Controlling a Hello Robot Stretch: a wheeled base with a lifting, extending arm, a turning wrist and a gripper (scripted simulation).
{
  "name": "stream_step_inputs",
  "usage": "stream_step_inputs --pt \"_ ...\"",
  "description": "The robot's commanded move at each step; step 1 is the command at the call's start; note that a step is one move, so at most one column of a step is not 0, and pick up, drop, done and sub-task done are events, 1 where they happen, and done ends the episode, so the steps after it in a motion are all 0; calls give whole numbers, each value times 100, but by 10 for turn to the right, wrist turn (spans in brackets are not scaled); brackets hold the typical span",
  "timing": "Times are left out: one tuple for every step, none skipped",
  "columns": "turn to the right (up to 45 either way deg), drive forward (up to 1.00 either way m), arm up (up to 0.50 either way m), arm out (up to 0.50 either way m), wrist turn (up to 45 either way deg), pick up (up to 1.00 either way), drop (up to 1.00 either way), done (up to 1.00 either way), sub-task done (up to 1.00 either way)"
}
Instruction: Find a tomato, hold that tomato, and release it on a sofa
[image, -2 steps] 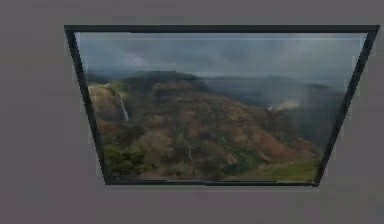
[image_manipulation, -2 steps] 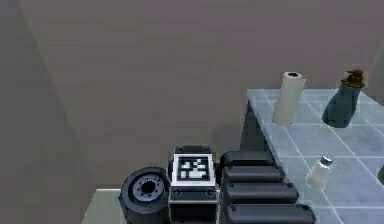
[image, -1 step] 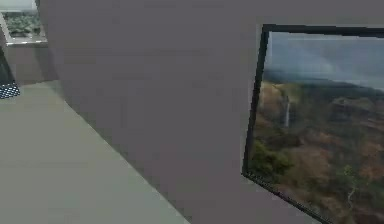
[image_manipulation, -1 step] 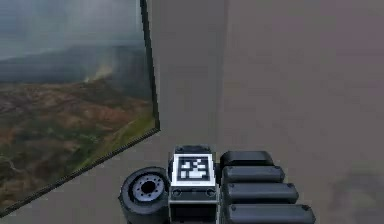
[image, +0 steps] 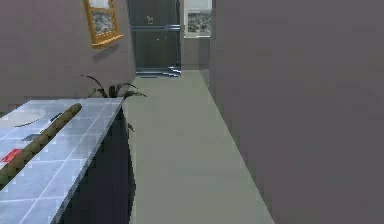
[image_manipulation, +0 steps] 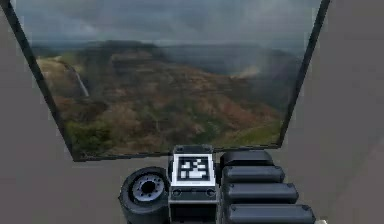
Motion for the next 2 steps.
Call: stream_step_inputs --pt "0 100 0 0 0 0 0 0 0" --pt "0 100 0 0 0 0 0 0 0"
